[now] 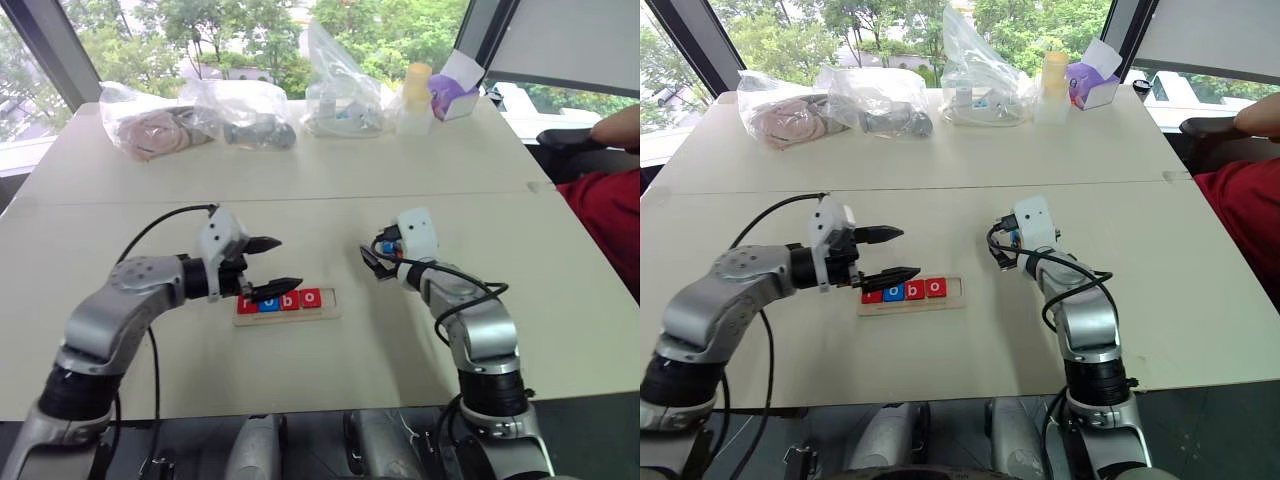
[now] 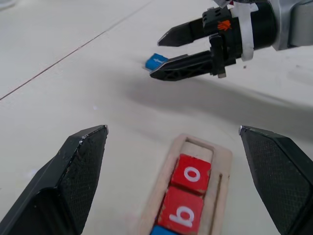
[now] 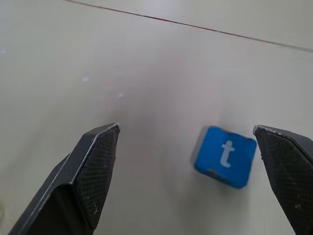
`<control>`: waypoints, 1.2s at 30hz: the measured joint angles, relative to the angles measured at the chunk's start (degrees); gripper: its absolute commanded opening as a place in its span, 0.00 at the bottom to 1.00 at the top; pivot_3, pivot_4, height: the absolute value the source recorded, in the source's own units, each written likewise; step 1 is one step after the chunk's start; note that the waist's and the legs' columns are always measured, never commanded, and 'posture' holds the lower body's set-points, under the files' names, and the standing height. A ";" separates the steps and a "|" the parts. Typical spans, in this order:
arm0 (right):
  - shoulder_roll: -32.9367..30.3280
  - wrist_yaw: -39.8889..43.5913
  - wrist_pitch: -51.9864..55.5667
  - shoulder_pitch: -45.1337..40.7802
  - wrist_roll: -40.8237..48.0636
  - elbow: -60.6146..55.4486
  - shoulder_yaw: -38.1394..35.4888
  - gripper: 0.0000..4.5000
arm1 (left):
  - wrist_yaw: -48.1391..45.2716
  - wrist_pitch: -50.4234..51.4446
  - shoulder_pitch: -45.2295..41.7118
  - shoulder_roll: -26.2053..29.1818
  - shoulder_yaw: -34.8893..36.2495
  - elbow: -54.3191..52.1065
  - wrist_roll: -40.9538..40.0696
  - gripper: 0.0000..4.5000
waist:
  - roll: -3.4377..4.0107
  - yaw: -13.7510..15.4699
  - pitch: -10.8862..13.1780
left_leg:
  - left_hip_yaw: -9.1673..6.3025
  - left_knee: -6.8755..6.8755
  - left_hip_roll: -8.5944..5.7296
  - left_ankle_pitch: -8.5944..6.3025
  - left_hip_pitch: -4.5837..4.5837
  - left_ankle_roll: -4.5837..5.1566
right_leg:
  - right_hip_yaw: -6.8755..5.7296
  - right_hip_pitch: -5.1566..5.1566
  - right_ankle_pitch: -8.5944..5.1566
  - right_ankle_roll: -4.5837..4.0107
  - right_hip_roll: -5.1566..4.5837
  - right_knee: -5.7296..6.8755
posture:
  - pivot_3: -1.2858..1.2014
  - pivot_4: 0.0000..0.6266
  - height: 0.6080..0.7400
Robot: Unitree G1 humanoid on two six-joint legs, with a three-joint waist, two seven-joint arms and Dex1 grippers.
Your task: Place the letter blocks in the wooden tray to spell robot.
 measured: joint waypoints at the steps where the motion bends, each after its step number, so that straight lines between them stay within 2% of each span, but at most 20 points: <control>1: 1.17 -1.69 -0.28 -0.44 -0.15 1.13 -0.35 0.99 | -0.13 -0.80 -1.01 -0.39 -0.29 1.22 0.71 1.00 | 0.00 0.02 0.00 | 0.00 0.00 -0.01 0.00 0.00 0.00 | 0.00 0.00 0.00 0.00 0.00 0.00 | 0.52 0.24 1.00; 9: 3.61 -9.96 -5.21 -0.62 -1.83 8.39 -1.10 0.99 | -2.14 -3.72 -2.37 -0.62 -0.68 4.49 3.57 1.00 | 0.00 0.01 0.00 | -0.01 -0.05 -0.01 0.00 -0.05 0.00 | 0.00 -0.01 0.02 0.04 -0.03 -0.05 | 0.52 0.24 1.00; 12: 4.45 -10.61 -6.37 0.13 -1.74 8.45 -0.74 0.81 | -2.26 -3.78 -1.73 -0.62 -0.66 4.33 4.07 1.00 | 0.00 -0.09 0.00 | -0.02 -0.05 0.01 0.00 -0.04 0.00 | 0.00 -0.01 0.02 0.04 -0.02 -0.04 | 0.52 0.24 1.00; 17: 5.20 -10.70 -6.43 0.33 -1.72 8.34 0.87 0.26 | -2.20 -3.75 -0.29 -0.89 -0.68 3.39 4.19 1.00 | -0.01 -0.13 0.00 | -0.04 -0.04 0.03 0.00 -0.04 0.00 | -0.01 0.00 0.02 0.04 -0.03 -0.03 | 0.52 0.24 1.00; 25: 3.73 -11.42 -5.49 0.84 -1.95 6.77 0.75 0.26 | -2.40 -3.74 -0.12 -0.95 -0.73 2.97 4.68 1.00 | -0.01 -0.01 -0.01 | -0.04 -0.04 0.03 0.00 -0.05 0.00 | -0.01 0.00 0.02 0.04 -0.05 -0.04 | 0.52 0.24 1.00; 29: 2.40 -10.96 1.59 4.94 -1.53 -4.17 -0.88 0.26 | -3.48 -4.28 -0.13 -0.13 -1.21 2.94 5.57 1.00 | -0.01 0.10 -0.01 | -0.08 -0.07 0.03 0.00 -0.08 0.01 | -0.01 -0.01 0.01 0.05 -0.05 -0.04 | 0.52 0.24 1.00; 33: 2.90 -9.26 15.61 9.74 1.01 -19.36 -3.53 0.26 | -4.80 -4.51 0.37 0.46 -1.84 2.86 5.67 1.00 | -0.01 0.03 -0.01 | -0.11 -0.07 0.04 0.00 -0.07 0.01 | -0.03 -0.01 0.00 0.04 -0.04 -0.04 | 0.52 0.24 1.00; 36: 2.62 -8.63 21.20 11.49 1.75 -24.37 -4.08 0.26 | -5.14 -4.74 0.50 0.66 -1.92 2.86 5.82 1.00 | -0.01 -0.12 -0.01 | -0.10 -0.04 0.04 0.00 -0.04 0.01 | -0.03 -0.01 -0.10 -0.13 -0.02 -0.03 | 0.52 0.24 1.00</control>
